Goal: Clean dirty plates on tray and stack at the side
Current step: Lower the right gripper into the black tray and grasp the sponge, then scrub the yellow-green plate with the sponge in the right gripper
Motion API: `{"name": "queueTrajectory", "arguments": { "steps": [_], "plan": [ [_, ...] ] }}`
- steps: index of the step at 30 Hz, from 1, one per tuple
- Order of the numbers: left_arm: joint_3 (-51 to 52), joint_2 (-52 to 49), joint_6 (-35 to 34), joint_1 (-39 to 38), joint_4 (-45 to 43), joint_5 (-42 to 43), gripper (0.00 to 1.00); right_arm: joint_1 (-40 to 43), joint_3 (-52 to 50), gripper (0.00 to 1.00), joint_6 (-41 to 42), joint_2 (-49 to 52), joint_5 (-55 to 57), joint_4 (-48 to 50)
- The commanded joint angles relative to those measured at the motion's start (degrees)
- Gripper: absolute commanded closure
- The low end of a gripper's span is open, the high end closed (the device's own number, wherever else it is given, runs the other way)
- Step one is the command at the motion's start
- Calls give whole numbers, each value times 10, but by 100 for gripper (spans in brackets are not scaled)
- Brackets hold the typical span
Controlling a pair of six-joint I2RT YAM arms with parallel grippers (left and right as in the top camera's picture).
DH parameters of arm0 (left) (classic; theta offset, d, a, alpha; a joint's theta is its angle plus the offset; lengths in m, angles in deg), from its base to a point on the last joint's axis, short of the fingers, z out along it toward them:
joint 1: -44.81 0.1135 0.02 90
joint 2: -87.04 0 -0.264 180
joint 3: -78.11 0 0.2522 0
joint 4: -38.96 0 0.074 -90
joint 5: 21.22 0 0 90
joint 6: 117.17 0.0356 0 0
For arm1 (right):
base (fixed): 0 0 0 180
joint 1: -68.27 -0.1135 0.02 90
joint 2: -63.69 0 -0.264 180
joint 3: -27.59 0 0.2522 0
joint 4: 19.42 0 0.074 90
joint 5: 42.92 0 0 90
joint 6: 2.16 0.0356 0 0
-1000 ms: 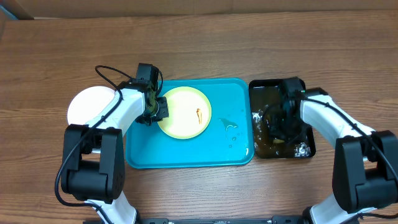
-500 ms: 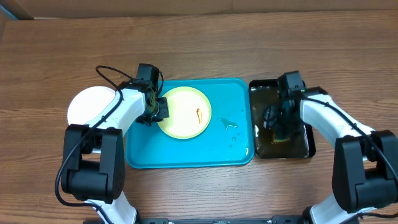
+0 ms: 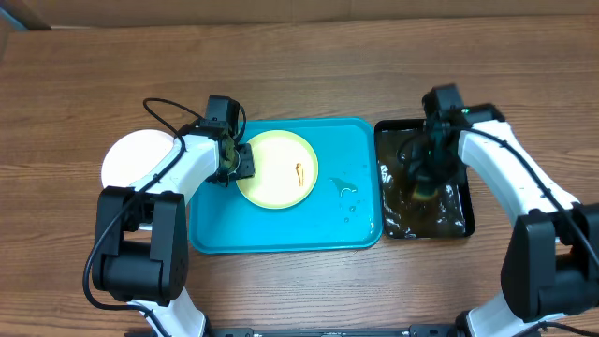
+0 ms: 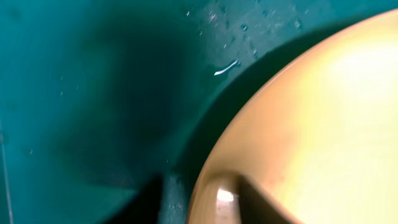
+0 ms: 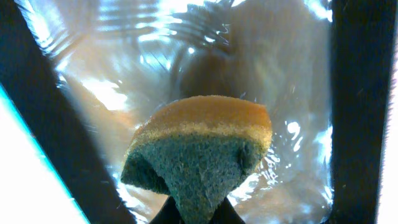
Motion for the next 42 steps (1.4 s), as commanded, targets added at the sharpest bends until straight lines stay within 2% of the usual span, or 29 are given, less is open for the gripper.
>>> {"name": "queueTrajectory", "arguments": {
  "steps": [1,9,10,13,15,16,18,19,24,34,37,42],
  "plan": [
    [15,-19,0,-1,0,-6,96,-1,6,96,-2,-15,18,-7],
    [15,-19,0,-5,54,56,96,-1,-1,96,-4,-15,43,-9],
    [15,-19,1,-5,57,56,93,-1,0,96,-10,-15,43,-10],
    [15,-19,16,-5,41,45,63,-1,10,96,-15,-15,43,-23],
    [15,-19,25,-3,23,37,60,-1,21,96,-17,-15,46,-33],
    [15,-19,27,-3,12,34,63,-1,26,96,-17,-15,50,-37],
    [15,-19,26,-3,4,42,89,-1,31,96,-17,-15,56,-37],
    [15,-19,27,-3,4,51,96,-1,31,96,-17,-15,56,-36],
    [15,-19,27,-5,30,112,96,-7,30,96,-17,-12,93,-40],
    [15,-19,29,-4,38,113,96,-39,90,96,-30,-12,54,-54],
    [15,-19,29,-4,37,113,96,-69,111,96,-30,-12,45,-43],
    [15,-19,29,-4,36,112,96,-160,111,96,-30,0,45,34]
  ]
}}
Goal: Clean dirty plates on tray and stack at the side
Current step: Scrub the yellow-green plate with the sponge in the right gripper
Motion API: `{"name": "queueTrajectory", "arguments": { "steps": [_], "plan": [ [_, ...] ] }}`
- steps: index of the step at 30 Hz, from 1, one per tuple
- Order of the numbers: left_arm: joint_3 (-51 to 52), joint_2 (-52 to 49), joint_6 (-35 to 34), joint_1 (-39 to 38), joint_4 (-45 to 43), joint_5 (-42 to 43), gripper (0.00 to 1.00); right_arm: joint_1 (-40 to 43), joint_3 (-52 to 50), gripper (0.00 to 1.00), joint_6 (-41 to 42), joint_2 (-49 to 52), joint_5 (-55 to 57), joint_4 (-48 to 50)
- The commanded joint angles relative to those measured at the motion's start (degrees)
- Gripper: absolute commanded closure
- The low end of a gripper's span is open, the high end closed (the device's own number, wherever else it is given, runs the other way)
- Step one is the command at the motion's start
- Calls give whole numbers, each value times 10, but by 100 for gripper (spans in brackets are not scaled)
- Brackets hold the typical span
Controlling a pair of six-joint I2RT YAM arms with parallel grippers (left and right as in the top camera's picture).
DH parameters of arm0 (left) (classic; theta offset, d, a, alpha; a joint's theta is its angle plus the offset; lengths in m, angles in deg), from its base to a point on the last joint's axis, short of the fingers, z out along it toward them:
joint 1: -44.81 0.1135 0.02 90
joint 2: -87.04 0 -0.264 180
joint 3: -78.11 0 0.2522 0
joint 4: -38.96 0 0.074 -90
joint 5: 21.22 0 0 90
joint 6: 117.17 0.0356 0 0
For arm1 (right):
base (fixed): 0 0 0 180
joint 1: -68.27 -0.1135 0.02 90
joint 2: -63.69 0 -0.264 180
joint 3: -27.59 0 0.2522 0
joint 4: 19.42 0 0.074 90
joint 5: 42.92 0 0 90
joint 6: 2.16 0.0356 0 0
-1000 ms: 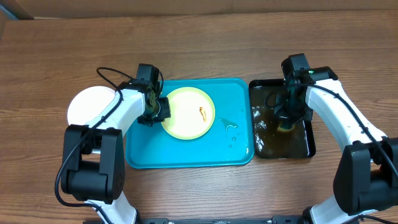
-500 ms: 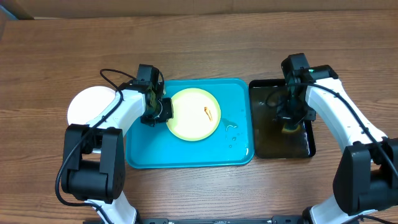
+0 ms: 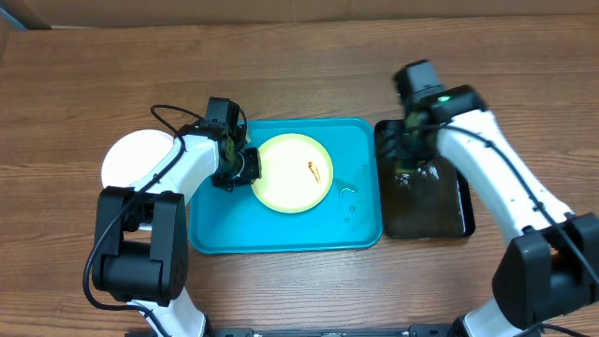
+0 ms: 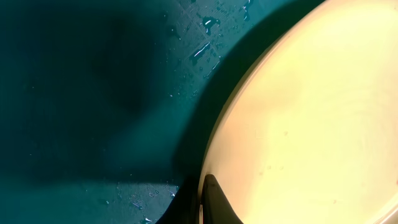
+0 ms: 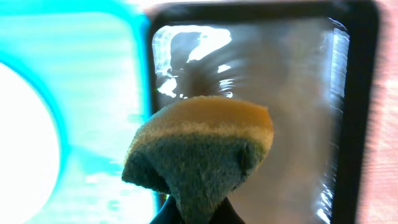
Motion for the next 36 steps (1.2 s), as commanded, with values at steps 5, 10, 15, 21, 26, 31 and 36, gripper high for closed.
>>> {"name": "queueTrajectory", "arguments": {
  "steps": [5,10,15,21,26,31,36],
  "plan": [
    [14,-19,11,-4,3,-1,96,-141,13,96,-2,35,10,118],
    [14,-19,11,-4,3,-1,96,-206,13,96,-2,82,103,176],
    [14,-19,11,-4,3,-1,96,-236,13,96,-2,136,173,212],
    [14,-19,11,-4,3,-1,96,-238,13,96,-2,178,186,224],
    [14,-19,11,-4,3,-1,96,-238,11,91,-2,204,185,232],
    [14,-19,11,-4,3,-1,96,-237,9,95,1,210,128,230],
    [14,-19,11,-4,3,-1,96,-230,9,96,34,210,-6,226]
  ]
}}
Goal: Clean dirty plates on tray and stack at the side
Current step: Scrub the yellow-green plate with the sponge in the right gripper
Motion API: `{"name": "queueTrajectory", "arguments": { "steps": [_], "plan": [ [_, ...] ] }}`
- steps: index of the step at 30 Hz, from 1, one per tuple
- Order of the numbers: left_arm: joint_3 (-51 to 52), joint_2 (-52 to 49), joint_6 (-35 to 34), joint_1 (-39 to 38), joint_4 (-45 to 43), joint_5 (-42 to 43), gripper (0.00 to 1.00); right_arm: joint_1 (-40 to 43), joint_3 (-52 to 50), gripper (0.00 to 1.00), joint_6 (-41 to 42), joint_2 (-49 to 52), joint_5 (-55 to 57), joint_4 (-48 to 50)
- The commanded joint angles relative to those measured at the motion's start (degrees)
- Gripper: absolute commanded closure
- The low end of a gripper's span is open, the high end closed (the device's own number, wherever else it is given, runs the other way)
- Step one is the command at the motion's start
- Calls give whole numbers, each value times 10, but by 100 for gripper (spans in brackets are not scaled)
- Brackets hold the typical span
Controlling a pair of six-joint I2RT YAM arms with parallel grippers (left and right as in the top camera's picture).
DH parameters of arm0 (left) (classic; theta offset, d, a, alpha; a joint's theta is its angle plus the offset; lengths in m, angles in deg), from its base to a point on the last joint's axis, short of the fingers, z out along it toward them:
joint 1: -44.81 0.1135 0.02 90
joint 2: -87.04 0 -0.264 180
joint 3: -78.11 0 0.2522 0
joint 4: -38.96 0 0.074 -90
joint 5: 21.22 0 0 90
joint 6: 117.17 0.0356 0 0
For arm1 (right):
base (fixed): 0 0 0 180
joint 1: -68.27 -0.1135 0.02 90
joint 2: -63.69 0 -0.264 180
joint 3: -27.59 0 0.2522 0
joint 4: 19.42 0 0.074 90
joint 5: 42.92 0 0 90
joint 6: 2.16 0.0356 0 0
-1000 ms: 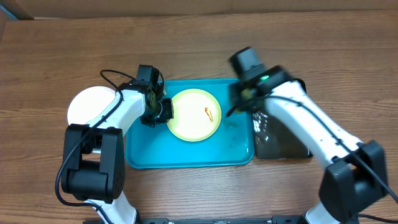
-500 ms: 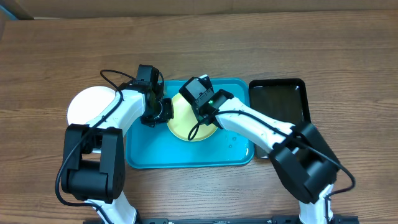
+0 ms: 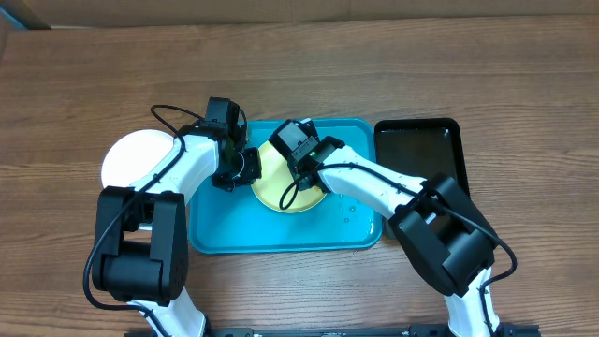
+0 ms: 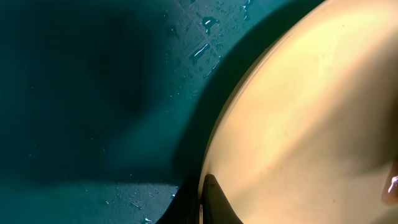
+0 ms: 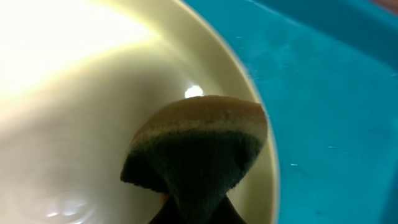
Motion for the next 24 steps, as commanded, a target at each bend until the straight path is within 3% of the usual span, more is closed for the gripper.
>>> {"name": "queueTrajectory", "arguments": {
  "steps": [1,8,10,12,13,18,24],
  "plan": [
    [14,-19,11,-4,3,-1,96,7,1,96,28,8,-130,-3],
    [14,-19,11,-4,4,-1,96,20,1,96,27,7,-198,0],
    [14,-19,11,-4,3,-1,96,28,12,85,27,1,-221,-7],
    [14,-19,11,-4,3,-1,96,37,28,56,27,-7,-239,-19],
    [14,-19,11,-4,3,-1,96,41,38,54,27,-11,-237,-30],
    [14,-19,11,-4,3,-1,96,50,99,62,9,-30,-213,-79],
    [14,-19,11,-4,2,-1,96,49,133,59,5,-39,-207,-120]
  ]
}}
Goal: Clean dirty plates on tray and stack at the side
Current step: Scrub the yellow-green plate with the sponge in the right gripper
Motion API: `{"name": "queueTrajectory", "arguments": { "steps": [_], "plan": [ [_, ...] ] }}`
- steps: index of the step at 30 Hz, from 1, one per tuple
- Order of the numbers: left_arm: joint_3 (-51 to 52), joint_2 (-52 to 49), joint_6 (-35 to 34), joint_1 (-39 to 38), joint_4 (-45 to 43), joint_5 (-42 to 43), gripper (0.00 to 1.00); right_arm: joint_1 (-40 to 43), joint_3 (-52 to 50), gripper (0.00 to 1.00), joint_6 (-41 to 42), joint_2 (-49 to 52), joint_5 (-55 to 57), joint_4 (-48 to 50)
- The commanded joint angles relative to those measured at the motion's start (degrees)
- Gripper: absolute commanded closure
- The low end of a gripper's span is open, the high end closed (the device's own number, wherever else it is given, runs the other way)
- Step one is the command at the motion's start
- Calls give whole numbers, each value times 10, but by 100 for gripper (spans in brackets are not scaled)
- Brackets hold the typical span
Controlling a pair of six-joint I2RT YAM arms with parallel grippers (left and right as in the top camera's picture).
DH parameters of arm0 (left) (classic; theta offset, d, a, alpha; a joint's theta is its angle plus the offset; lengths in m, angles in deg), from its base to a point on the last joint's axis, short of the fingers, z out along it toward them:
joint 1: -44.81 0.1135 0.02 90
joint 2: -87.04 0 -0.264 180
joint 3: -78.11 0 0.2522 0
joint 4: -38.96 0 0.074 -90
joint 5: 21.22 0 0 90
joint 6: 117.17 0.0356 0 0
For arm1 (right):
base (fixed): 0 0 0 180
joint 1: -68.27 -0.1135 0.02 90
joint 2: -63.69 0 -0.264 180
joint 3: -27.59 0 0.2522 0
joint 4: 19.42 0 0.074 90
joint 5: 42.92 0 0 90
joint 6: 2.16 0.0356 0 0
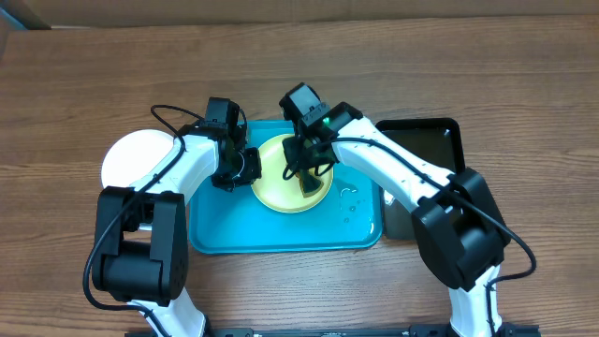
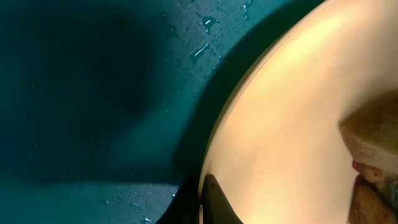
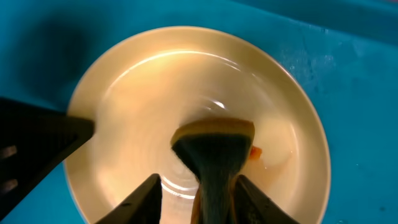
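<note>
A pale yellow plate (image 1: 274, 184) lies in the blue tray (image 1: 225, 229). My left gripper (image 1: 245, 168) is shut on the plate's left rim, one dark finger (image 2: 210, 198) lying over the edge of the plate (image 2: 292, 124). My right gripper (image 1: 309, 174) hangs over the plate's middle, shut on a green and orange sponge (image 3: 214, 149) whose end presses on the plate (image 3: 143, 99). A small orange scrap of food (image 3: 255, 152) lies just right of the sponge. The sponge (image 2: 373, 134) also shows at the right edge of the left wrist view.
A black tray of brownish water (image 1: 430, 150) stands right of the blue tray. A clean white plate (image 1: 131, 159) lies on the wooden table left of the blue tray. Water drops dot the blue tray's floor (image 1: 348, 195).
My right gripper and the sponge have shifted from the plate's left part to its middle, and the wrist has drawn back from the plate. The sponge now shows in the left wrist view. Left gripper unchanged.
First the sponge was held down in the black water tray while my left gripper gripped the plate's rim. Then the sponge was above that tray's back edge and the plate sat slightly further right. Then the sponge was on the plate, and it now presses at its middle.
</note>
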Motion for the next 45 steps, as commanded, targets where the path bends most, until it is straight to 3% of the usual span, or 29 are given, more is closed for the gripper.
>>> {"name": "queueTrajectory", "arguments": {
  "steps": [1,12,17,22,27,40,45],
  "plan": [
    [14,-19,11,-4,3,-1,96,0,8,58,-6,-25,6,-20],
    [14,-19,11,-4,3,-2,95,-1,-138,58,-6,-18,5,77],
    [14,-19,11,-4,3,-2,95,8,-111,96,-6,-30,5,76],
    [14,-19,11,-4,3,-2,95,16,-49,96,-27,-71,20,35],
    [14,-19,11,-4,3,-2,95,14,-55,96,-33,-79,80,16],
    [14,-19,11,-4,3,-2,94,14,-156,94,-65,-12,81,158],
    [14,-19,11,-4,3,-3,94,14,-156,93,-71,0,98,169]
  ]
}}
